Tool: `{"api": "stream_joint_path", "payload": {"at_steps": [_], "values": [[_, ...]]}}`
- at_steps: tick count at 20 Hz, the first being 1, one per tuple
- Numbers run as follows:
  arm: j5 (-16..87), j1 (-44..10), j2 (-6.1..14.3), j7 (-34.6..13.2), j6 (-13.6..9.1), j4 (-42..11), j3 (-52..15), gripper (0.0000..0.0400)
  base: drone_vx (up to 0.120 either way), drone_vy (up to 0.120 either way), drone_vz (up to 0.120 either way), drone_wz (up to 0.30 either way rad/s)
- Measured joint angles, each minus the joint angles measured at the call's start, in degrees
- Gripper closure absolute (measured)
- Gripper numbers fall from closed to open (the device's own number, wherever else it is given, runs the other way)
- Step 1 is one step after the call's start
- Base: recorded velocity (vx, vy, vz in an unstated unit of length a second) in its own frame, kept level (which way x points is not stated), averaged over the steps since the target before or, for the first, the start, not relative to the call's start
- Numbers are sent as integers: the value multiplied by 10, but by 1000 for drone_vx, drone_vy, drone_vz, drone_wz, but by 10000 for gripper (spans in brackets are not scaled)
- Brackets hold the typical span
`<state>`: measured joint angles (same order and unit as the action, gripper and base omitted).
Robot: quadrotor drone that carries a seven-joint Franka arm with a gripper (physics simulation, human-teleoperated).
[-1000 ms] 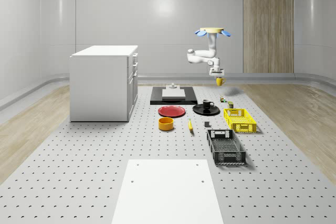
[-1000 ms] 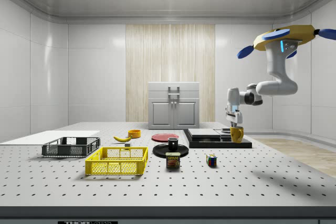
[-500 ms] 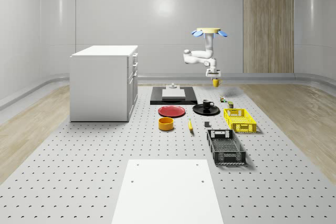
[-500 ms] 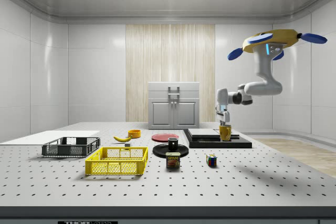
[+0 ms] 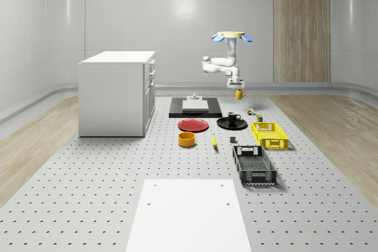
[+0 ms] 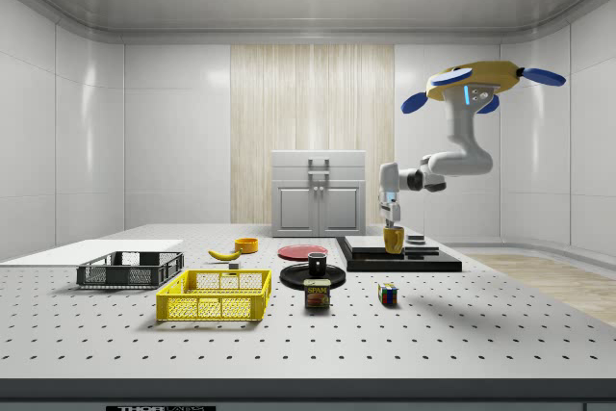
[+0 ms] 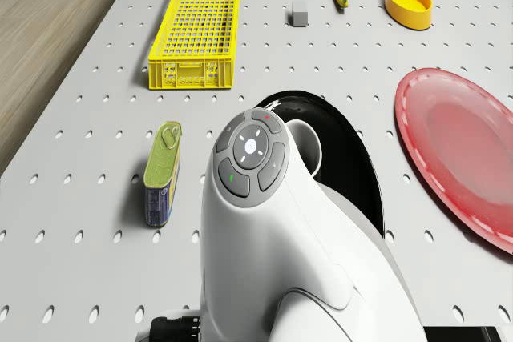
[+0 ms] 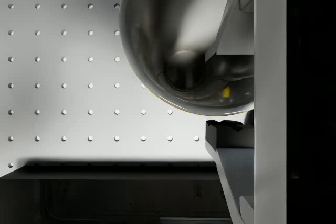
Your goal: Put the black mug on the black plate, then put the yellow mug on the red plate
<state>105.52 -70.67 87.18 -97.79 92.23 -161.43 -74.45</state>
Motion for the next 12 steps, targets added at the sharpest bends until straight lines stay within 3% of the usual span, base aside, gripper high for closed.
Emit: {"api": "stream_joint_path", "payload": {"at_steps": [12], "values": [[-1, -1, 3, -1, 3, 0, 0, 290, 120, -120, 0, 0]]}}
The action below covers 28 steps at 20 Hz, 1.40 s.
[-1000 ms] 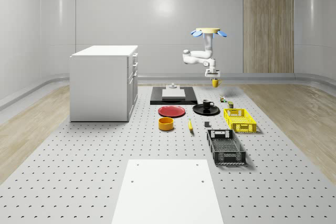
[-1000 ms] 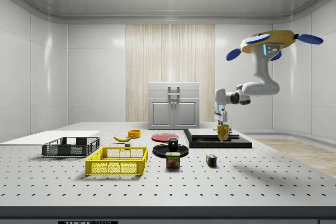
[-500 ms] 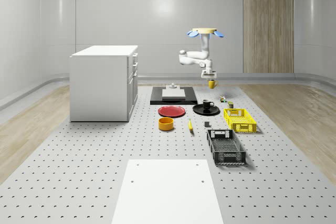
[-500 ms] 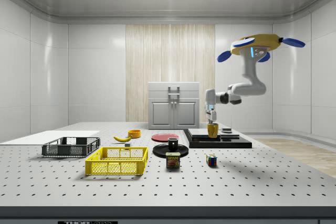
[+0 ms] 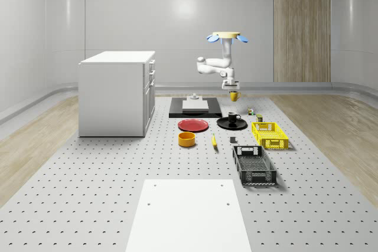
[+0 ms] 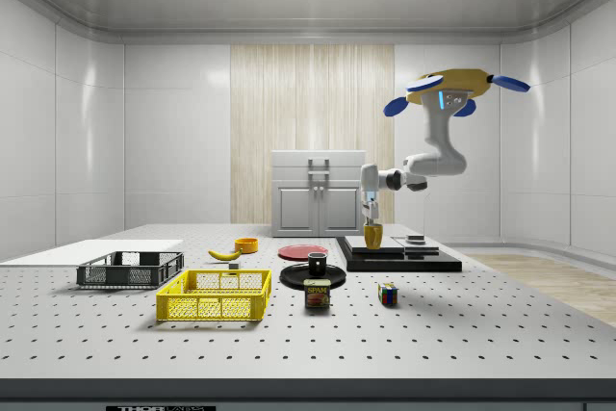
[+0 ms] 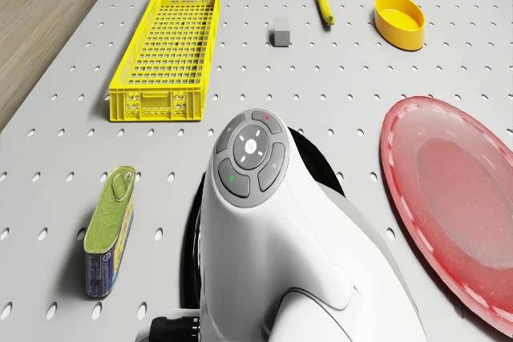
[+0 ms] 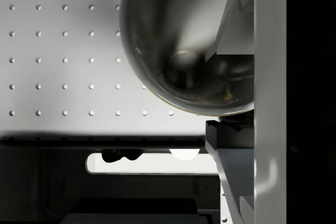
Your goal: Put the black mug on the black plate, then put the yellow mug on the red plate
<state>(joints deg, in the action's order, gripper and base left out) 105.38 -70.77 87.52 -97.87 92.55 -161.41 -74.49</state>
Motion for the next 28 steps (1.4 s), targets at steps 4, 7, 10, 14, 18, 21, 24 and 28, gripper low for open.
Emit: {"api": "stream_joint_path", "payload": {"at_steps": [4, 7, 10, 14, 18, 21, 24, 28], "values": [[0, 0, 1, 0, 1, 0, 0, 290, 120, -120, 0, 0], [-1, 0, 2, 0, 2, 0, 0, 290, 120, -120, 0, 0], [-1, -1, 2, -1, 2, 0, 0, 290, 120, -120, 0, 0], [-1, -1, 3, -1, 3, 0, 0, 290, 120, -120, 0, 0], [-2, -1, 4, -1, 4, 0, 0, 290, 120, -120, 0, 0], [-2, -1, 5, -1, 4, 0, 0, 290, 120, -120, 0, 0], [-2, -1, 5, -1, 5, 0, -1, 290, 120, -120, 0, 0], [-2, -2, 6, -1, 5, 0, -1, 290, 120, -120, 0, 0]]}}
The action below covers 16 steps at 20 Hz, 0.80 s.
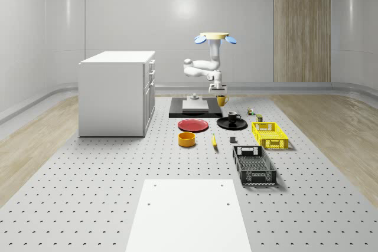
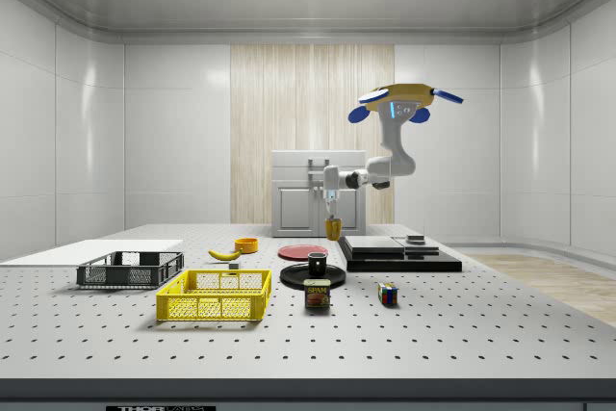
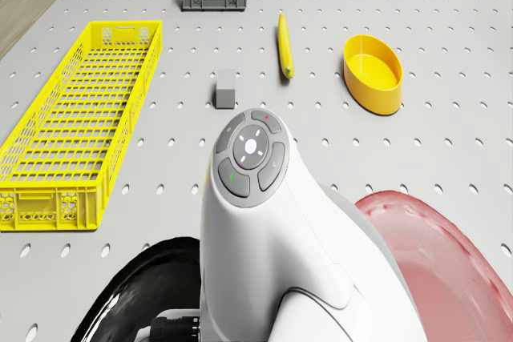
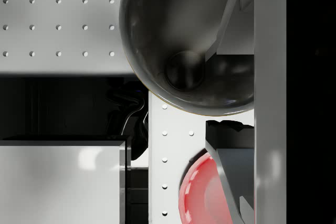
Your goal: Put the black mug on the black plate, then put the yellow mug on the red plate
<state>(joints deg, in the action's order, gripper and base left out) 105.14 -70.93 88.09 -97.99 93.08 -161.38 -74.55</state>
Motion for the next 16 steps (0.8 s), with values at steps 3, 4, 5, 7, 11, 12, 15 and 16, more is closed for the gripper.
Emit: {"api": "stream_joint_path", "payload": {"at_steps": [3, 4, 5, 7, 11, 12, 15, 16], "values": [[0, 0, 0, 0, 0, 0, 0, 290, 120, -120, 0, 0], [0, 0, 1, 0, 1, 0, 0, 290, 120, -120, 0, 0], [0, 0, 1, 0, 1, 0, 0, 290, 120, -120, 0, 0], [0, 0, 1, 0, 1, 0, 0, 290, 120, -120, 0, 0], [-1, 0, 2, 0, 2, 0, 0, 290, 120, -120, 0, 0], [-1, -1, 2, 0, 2, 0, 0, 290, 120, -120, 0, 0], [-1, -1, 2, 0, 2, 0, 0, 290, 120, -120, 0, 0], [-1, -1, 2, 0, 2, 0, 0, 290, 120, -120, 0, 0]]}}
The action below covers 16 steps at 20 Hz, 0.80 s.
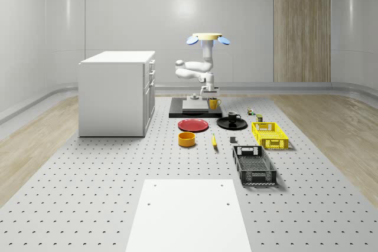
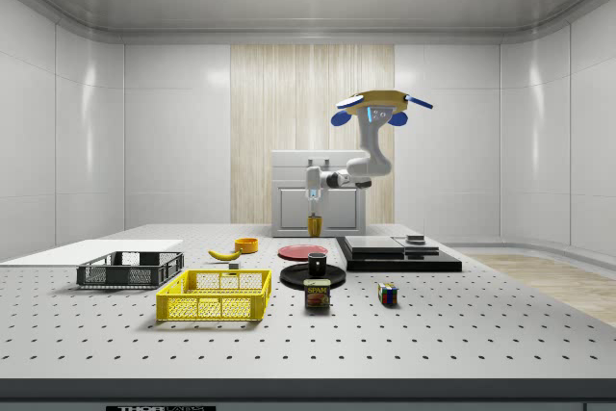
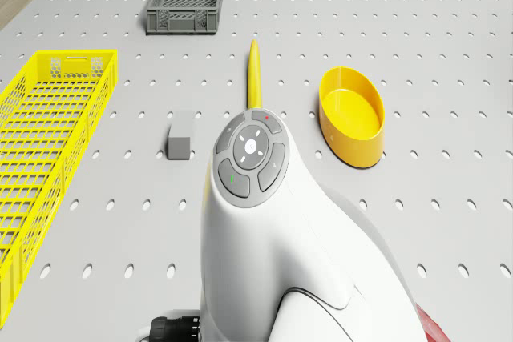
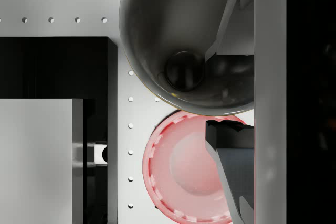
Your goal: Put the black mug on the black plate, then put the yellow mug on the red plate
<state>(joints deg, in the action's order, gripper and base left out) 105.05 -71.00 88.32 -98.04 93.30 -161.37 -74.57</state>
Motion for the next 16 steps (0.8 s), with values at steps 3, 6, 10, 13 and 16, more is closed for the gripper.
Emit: {"api": "stream_joint_path", "payload": {"at_steps": [3, 6, 10, 13, 16], "values": [[0, 0, 0, 0, 0, 0, 0, 290, 120, -120, 0, 0], [0, 0, 1, 0, 1, 0, 0, 290, 53, -120, 0, 0], [0, 0, 1, 0, 1, 0, 0, 290, 0, -120, 0, 0], [-1, 0, 1, 0, 1, 0, 0, 290, 40, -120, 0, 0], [-1, -1, 2, 0, 2, 0, 0, 290, 67, -120, 0, 0]]}}
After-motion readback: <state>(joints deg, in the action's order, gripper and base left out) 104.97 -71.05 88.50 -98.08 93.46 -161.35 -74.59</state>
